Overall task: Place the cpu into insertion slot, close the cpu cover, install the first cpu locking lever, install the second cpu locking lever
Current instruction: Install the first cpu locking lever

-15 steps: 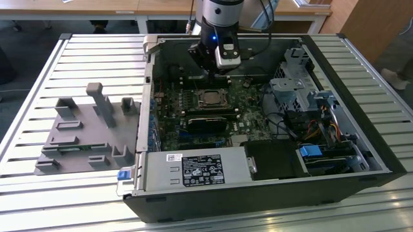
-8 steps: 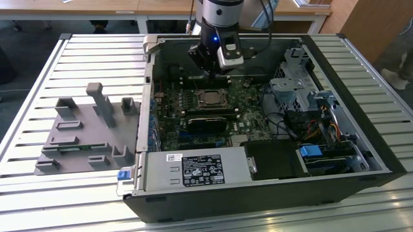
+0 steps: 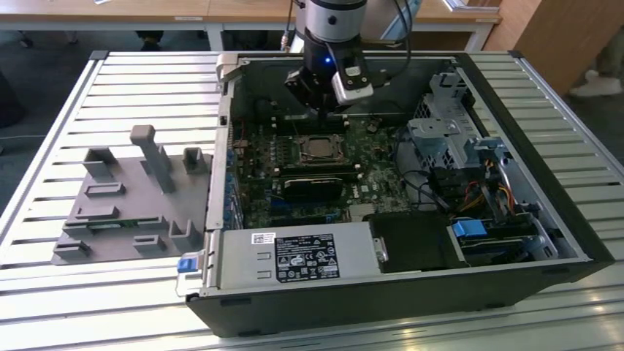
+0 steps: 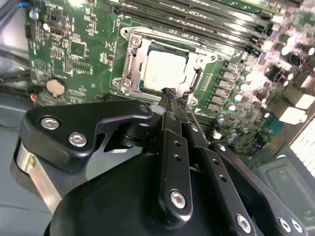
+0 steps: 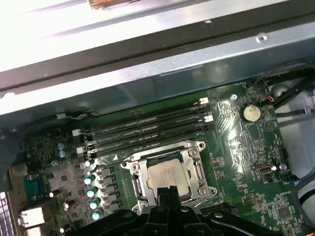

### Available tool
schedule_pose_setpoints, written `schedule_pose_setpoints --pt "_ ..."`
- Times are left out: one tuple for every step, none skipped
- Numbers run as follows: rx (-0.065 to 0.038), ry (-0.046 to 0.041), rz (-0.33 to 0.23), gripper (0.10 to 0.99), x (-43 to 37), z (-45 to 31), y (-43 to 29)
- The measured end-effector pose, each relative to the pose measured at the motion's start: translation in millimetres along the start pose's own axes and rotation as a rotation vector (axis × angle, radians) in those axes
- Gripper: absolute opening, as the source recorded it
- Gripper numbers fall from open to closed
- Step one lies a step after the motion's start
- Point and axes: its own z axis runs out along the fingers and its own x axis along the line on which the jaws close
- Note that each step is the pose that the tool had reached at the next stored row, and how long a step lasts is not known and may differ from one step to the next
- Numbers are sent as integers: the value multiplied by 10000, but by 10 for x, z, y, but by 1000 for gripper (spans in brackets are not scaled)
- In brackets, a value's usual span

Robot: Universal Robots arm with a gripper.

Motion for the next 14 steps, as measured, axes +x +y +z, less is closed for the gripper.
schedule_pose_setpoints --pt "1 8 -183 114 0 3 0" --pt "2 18 -361 114 -1 6 0" --pt "3 27 -541 114 0 9 0" --pt "5 37 -720 114 0 11 -1" --pt "7 48 -900 114 0 13 -1" --pt "8 59 -1077 114 -1 16 -1" --pt "11 69 -1256 114 -1 17 -1" --pt "12 77 -1410 114 0 19 -1" --pt "13 85 -1555 114 -1 20 -1" --pt "15 93 -1698 114 -1 22 -1" --pt "16 100 -1833 114 -1 23 -1" --pt "17 108 -1962 114 -1 25 -2" --pt "16 116 -2085 114 -1 26 -2" --pt "15 124 -2216 114 -1 28 -2"
